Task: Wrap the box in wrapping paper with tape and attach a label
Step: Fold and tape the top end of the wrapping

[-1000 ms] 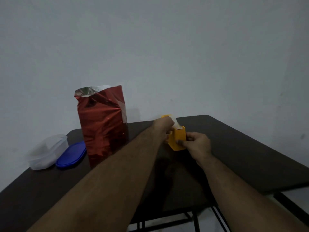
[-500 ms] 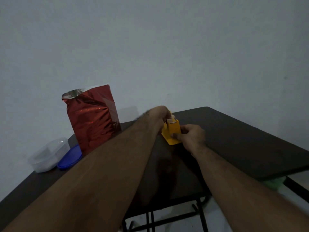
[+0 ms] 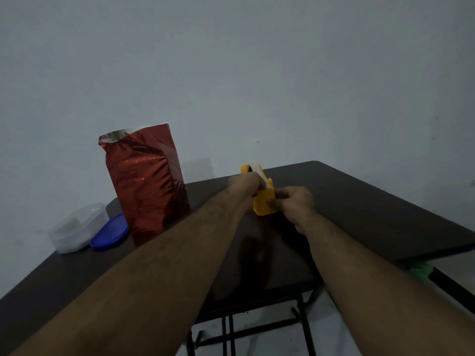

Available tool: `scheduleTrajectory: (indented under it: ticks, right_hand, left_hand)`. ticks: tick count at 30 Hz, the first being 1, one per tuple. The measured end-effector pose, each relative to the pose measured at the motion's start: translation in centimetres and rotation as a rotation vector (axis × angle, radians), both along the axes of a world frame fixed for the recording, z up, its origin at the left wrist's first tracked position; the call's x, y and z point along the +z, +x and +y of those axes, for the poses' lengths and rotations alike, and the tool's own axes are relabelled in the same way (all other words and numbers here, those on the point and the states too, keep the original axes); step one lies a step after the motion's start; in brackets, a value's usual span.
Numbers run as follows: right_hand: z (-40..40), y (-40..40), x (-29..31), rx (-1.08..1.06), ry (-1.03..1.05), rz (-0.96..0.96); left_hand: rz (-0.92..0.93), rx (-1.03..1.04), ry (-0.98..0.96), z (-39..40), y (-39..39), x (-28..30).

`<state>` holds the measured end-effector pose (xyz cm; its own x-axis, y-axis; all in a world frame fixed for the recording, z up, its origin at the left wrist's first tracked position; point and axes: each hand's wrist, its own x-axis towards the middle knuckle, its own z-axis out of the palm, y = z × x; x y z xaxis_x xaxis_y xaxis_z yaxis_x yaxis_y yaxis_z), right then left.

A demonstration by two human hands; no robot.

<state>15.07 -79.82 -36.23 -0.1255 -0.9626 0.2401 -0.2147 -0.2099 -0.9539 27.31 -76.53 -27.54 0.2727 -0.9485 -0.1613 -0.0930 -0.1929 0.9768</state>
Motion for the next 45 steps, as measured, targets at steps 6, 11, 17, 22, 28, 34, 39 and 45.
scheduleTrajectory:
  ticks: [6, 11, 17, 22, 28, 34, 39, 45]
  right_hand:
    - [-0.2, -0.2, -0.1, 0.034, 0.025, -0.015]
    - [-0.7, -0.3, -0.4, 0.015, 0.039, 0.01]
    - [-0.6, 0.0, -0.3, -0.071, -0.003, 0.012]
    - [1.5, 0.6, 0.7, -0.258, -0.34, 0.006]
    - [5.1, 3.0, 4.6, 0.003, -0.227, -0.399]
    - [8.3, 5.6, 9.6, 0.203, -0.32, -0.229]
    - [9.3, 7.3, 11.9, 0.166, -0.39, -0.165]
    - [11.1, 11.0, 14.8, 0.147, -0.365, -0.241]
  left_hand:
    - [-0.016, 0.121, -0.041, -1.3, -0.4, -2.6]
    - [-0.114, 0.124, -0.037, -1.1, -0.4, -3.0]
    - [-0.133, 0.068, -0.103, 0.7, 0.4, -4.0]
    - [-0.293, -0.11, -0.336, 2.7, 1.9, -1.0]
    - [-0.642, -0.239, -0.503, 5.5, 5.9, 3.4]
    - [-0.881, -0.289, -0.553, 8.2, 9.5, 6.1]
    - [-0.983, -0.27, -0.593, 10.3, 11.7, 8.0]
    - [-0.894, -0.13, -0.569, 12.6, 14.2, 10.4]
